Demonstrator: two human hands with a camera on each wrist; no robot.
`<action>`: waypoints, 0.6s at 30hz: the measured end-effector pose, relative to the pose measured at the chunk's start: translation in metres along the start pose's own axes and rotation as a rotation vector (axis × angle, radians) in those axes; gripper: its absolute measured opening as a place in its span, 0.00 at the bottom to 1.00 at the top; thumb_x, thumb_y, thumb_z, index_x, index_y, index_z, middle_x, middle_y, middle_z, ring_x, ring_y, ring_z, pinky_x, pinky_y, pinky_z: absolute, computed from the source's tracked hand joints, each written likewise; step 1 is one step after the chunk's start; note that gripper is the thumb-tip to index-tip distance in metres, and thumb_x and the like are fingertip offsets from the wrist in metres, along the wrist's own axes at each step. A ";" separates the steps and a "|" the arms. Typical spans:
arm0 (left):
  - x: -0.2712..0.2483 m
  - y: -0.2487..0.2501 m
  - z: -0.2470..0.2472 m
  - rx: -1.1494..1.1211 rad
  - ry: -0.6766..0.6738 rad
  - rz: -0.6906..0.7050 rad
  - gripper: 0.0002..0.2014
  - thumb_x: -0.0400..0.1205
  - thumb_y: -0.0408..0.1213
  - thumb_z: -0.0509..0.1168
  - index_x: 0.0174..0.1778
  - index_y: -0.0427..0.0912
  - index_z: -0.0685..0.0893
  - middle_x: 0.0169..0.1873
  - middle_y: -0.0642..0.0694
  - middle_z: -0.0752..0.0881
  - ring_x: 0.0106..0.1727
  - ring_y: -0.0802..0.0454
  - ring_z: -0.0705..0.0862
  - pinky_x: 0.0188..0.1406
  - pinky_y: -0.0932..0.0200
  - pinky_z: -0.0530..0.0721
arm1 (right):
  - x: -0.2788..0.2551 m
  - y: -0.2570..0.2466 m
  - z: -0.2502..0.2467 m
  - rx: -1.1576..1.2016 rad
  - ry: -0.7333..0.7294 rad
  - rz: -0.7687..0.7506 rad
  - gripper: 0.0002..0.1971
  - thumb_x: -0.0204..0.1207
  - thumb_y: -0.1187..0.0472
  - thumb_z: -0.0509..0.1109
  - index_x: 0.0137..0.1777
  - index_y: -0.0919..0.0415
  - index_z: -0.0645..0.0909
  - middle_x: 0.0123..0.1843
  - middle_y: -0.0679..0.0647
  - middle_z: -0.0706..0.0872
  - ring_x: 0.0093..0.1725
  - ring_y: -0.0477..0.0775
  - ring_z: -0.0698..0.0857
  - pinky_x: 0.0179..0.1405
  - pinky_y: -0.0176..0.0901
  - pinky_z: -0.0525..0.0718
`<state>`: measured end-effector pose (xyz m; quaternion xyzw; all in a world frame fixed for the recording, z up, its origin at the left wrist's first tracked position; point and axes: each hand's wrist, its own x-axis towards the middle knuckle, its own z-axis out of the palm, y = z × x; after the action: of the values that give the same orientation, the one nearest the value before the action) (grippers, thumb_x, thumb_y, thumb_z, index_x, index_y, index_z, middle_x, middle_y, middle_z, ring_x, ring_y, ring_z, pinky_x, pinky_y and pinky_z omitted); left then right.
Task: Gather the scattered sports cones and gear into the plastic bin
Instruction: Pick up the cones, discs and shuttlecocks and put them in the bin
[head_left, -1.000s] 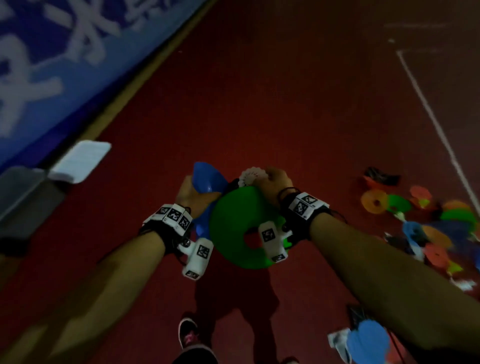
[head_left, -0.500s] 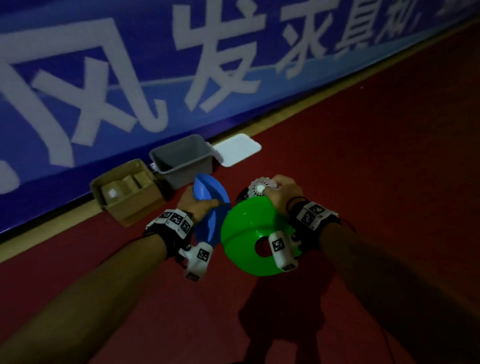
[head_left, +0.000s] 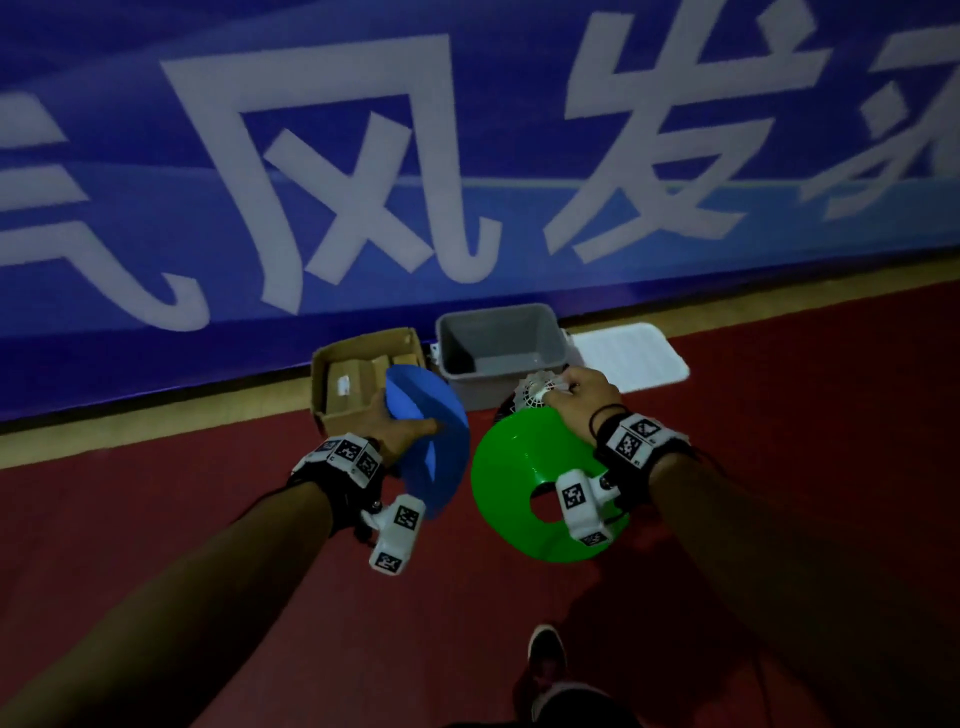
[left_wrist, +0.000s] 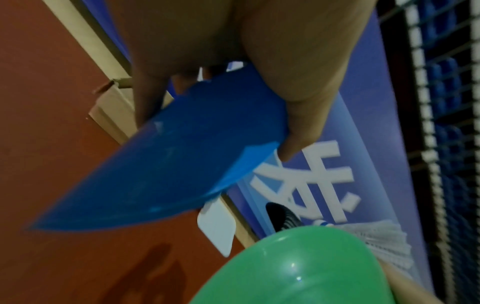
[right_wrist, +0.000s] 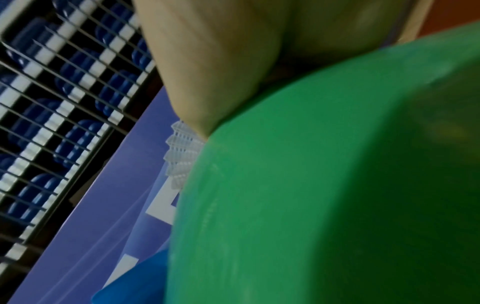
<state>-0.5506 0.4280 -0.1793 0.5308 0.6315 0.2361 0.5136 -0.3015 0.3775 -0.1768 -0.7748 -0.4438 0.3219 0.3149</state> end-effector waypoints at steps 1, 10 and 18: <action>0.016 0.013 0.000 -0.034 0.027 -0.024 0.52 0.64 0.46 0.83 0.81 0.49 0.60 0.69 0.43 0.77 0.65 0.33 0.79 0.58 0.32 0.82 | 0.029 -0.008 -0.003 -0.035 -0.044 -0.007 0.13 0.74 0.56 0.73 0.33 0.56 0.73 0.32 0.49 0.77 0.39 0.55 0.78 0.31 0.39 0.69; 0.186 0.062 0.002 -0.130 0.194 -0.169 0.44 0.68 0.39 0.82 0.77 0.41 0.65 0.68 0.38 0.78 0.62 0.37 0.80 0.59 0.38 0.82 | 0.244 -0.048 0.021 -0.264 -0.247 -0.086 0.11 0.77 0.48 0.71 0.48 0.52 0.74 0.44 0.51 0.80 0.42 0.55 0.80 0.39 0.39 0.74; 0.391 0.107 0.016 -0.162 0.047 -0.229 0.45 0.70 0.44 0.80 0.80 0.49 0.63 0.71 0.43 0.74 0.64 0.37 0.78 0.56 0.41 0.82 | 0.419 -0.065 0.042 -0.279 -0.146 0.004 0.16 0.76 0.55 0.74 0.60 0.57 0.77 0.49 0.50 0.80 0.50 0.56 0.81 0.48 0.39 0.76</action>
<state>-0.4549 0.8159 -0.2511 0.4063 0.6786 0.2384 0.5636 -0.1985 0.7858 -0.2433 -0.7865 -0.5043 0.3133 0.1701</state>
